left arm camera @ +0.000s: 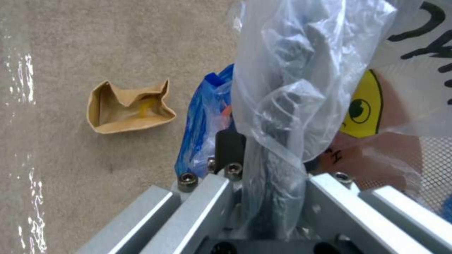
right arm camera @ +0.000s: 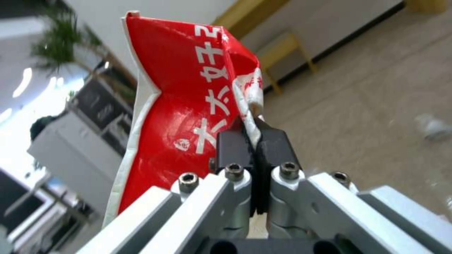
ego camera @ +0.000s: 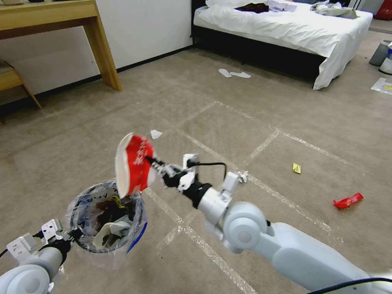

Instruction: Pick up the trash bin and place the garbage on the floor into it.

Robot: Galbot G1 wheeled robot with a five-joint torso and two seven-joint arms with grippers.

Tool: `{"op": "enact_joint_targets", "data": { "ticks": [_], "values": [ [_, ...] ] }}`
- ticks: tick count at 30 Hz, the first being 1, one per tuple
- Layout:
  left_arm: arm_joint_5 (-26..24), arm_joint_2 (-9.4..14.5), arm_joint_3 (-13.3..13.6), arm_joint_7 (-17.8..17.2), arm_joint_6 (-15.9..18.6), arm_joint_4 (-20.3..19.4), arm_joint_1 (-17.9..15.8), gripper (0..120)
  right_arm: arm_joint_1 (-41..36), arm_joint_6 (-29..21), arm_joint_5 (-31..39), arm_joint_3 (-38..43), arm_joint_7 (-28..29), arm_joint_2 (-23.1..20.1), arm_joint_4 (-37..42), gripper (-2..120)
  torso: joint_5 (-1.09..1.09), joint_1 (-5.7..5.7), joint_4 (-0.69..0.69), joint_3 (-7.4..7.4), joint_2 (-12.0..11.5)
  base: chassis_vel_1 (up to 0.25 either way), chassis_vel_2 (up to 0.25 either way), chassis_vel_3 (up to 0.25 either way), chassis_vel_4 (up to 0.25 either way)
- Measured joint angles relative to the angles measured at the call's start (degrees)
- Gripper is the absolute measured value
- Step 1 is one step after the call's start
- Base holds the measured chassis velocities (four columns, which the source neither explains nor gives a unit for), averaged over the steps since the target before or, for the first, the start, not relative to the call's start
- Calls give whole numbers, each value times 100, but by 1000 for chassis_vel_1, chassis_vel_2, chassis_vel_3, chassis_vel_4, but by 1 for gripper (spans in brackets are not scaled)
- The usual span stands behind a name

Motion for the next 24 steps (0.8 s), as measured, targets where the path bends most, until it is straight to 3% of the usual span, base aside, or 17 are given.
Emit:
{"op": "enact_joint_targets", "data": {
  "ticks": [4,12,24],
  "values": [
    [-51,82,0,-2,9,-35,28,0,362,-121,-35,-507,222,342,-275,0,1,0,0,0,0,0,0,0,0],
    [-130,235,46,-41,25,-27,2,0,552,-288,-67,-721,413,762,-564,0,0,0,0,0,0,0,0,0,0],
    [-268,377,71,-83,42,15,-43,0,678,-312,-504,-992,352,933,-1097,0,0,0,-1,0,0,0,0,0,0]
  ]
}}
